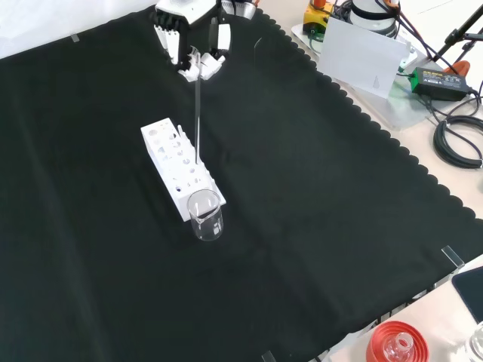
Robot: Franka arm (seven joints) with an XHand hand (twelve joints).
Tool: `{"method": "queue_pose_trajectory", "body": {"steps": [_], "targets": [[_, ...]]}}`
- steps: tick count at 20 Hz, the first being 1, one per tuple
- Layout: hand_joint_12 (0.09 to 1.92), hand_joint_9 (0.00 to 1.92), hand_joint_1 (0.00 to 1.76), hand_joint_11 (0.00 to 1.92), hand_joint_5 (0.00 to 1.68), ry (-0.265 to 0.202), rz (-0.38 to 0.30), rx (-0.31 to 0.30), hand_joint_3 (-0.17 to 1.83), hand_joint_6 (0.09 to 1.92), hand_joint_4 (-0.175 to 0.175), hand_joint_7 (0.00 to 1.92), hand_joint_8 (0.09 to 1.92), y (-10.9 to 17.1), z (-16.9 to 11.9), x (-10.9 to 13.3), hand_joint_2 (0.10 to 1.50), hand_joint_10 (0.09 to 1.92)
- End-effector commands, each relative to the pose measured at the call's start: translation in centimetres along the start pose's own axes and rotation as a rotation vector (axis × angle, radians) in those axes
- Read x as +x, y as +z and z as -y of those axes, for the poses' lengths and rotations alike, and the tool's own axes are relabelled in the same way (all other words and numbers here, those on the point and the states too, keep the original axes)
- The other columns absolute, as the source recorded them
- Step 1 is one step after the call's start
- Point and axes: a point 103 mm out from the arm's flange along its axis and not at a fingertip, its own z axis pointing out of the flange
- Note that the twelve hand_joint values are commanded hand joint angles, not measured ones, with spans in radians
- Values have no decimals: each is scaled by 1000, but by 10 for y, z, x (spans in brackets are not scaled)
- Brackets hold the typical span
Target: Stir in the beaker to the left of the white test tube rack with the glass rod.
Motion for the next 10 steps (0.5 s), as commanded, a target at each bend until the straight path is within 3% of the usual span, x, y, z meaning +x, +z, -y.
{"method": "queue_pose_trajectory", "body": {"steps": [1,10], "targets": [[726,1674,1323,1597,1101,31,39,-23,818,825,-175,1345,835,6,10,7,600,617],[727,1676,1323,1598,1101,-27,17,36,818,824,-175,1346,834,1,2,1,600,613]]}}
